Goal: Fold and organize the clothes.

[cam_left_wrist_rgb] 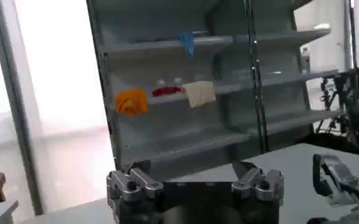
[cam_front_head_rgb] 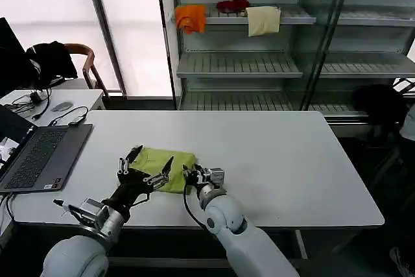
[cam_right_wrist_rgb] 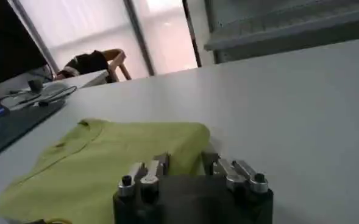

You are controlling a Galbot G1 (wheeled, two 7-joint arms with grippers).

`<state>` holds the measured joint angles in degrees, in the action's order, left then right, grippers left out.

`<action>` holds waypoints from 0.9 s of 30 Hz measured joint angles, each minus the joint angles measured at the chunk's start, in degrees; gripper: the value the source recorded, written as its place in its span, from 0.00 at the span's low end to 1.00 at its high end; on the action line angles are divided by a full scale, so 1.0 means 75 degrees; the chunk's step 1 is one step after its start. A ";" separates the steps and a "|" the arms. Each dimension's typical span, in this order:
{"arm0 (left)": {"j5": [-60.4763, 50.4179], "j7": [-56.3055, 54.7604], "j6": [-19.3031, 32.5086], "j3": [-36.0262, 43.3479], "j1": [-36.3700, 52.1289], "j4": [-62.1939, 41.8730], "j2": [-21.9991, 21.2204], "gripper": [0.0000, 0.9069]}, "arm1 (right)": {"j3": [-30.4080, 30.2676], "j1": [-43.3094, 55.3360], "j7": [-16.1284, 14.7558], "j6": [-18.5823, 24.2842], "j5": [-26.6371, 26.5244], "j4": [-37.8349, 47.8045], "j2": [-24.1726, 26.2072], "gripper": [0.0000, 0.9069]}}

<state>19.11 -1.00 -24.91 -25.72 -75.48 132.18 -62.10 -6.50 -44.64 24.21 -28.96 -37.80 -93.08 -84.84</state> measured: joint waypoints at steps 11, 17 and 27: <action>0.0297 0.0203 -0.0027 -0.0082 -0.0164 0.0124 -0.0089 1.00 | -0.0059 0.0031 0.0000 -0.0030 -0.0023 0.0079 -0.0022 0.00; 0.0353 0.0230 -0.0028 -0.0098 -0.0188 0.0142 -0.0103 1.00 | -0.0078 0.0071 -0.0015 -0.0023 -0.0012 0.0088 -0.0050 0.00; 0.0362 0.0241 -0.0019 -0.0073 -0.0250 0.0144 -0.0189 1.00 | -0.0025 0.0073 -0.0023 0.0071 0.0081 -0.0087 0.0152 0.00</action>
<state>21.82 0.81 -25.05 -26.27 -77.35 133.26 -63.51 -6.68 -44.09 24.04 -28.43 -37.19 -93.73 -83.70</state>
